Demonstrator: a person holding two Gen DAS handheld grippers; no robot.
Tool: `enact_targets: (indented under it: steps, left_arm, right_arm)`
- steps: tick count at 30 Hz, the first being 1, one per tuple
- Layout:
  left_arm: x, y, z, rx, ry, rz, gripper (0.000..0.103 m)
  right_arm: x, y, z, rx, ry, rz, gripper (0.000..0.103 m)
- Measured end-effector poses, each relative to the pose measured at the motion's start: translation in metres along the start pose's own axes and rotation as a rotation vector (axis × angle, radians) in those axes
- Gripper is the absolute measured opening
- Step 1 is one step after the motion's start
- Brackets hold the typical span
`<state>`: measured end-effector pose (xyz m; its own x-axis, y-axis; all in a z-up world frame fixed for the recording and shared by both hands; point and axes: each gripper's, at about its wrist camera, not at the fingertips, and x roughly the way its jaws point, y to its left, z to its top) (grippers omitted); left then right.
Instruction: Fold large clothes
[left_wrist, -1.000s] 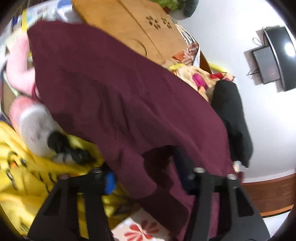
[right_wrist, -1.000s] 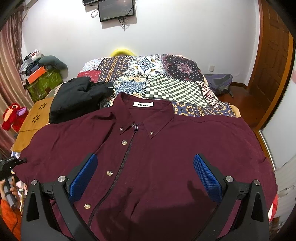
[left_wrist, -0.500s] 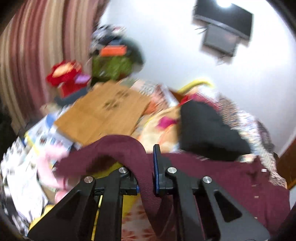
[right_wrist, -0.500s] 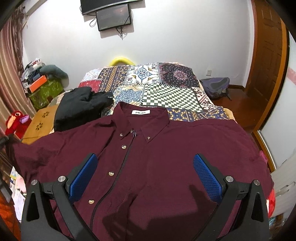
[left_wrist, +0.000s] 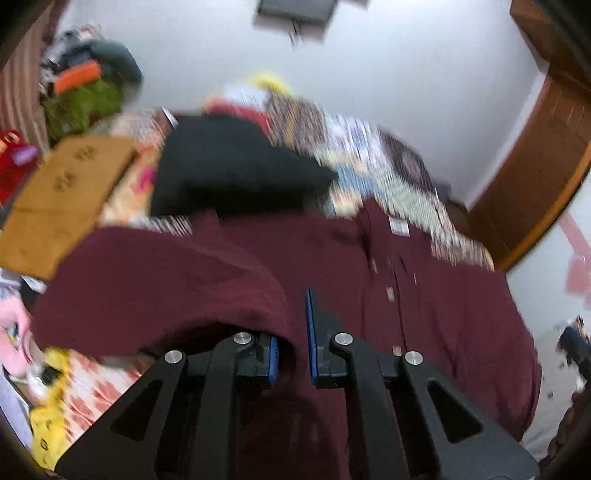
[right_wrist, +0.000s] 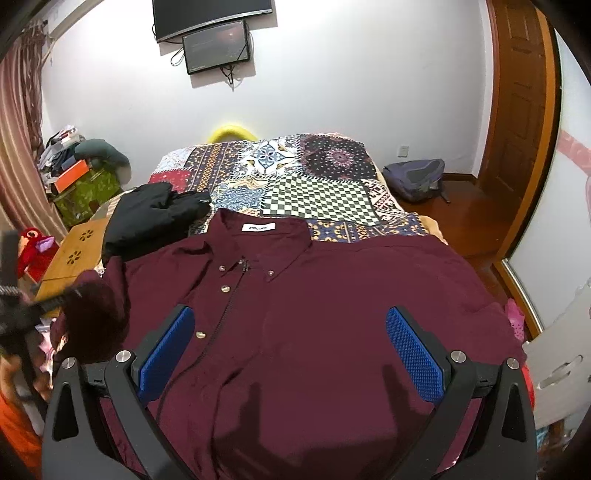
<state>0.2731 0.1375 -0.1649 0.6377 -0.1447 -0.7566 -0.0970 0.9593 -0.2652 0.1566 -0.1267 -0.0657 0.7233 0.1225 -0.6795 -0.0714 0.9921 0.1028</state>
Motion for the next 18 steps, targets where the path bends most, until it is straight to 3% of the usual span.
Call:
enact_targets:
  steps: [2, 5, 7, 8, 12, 18]
  left_arm:
    - [0.014, -0.005, -0.015, 0.005, 0.048, 0.002, 0.013]
    - [0.021, -0.008, -0.039, -0.006, 0.108, -0.003, 0.030]
    - [0.017, -0.008, -0.044, -0.008, 0.126, -0.013, 0.047]
    - [0.012, -0.007, -0.045, -0.005, 0.125, -0.011, 0.048]
    - [-0.014, -0.001, -0.045, -0.023, 0.085, -0.036, 0.058]
    - [-0.066, 0.045, -0.029, -0.167, -0.037, -0.079, 0.070]
  right_arm:
    - [-0.001, -0.002, -0.002, 0.003, 0.002, -0.001, 0.103]
    - [0.000, -0.002, -0.003, 0.006, 0.007, 0.006, 0.103]
    - [0.000, 0.001, -0.003, 0.001, 0.007, 0.010, 0.103]
    - [-0.001, 0.002, -0.003, -0.003, 0.006, 0.011, 0.103]
    - [0.000, 0.009, -0.005, -0.026, 0.005, 0.015, 0.103]
    - [0.004, 0.019, -0.008, -0.057, 0.011, 0.015, 0.103]
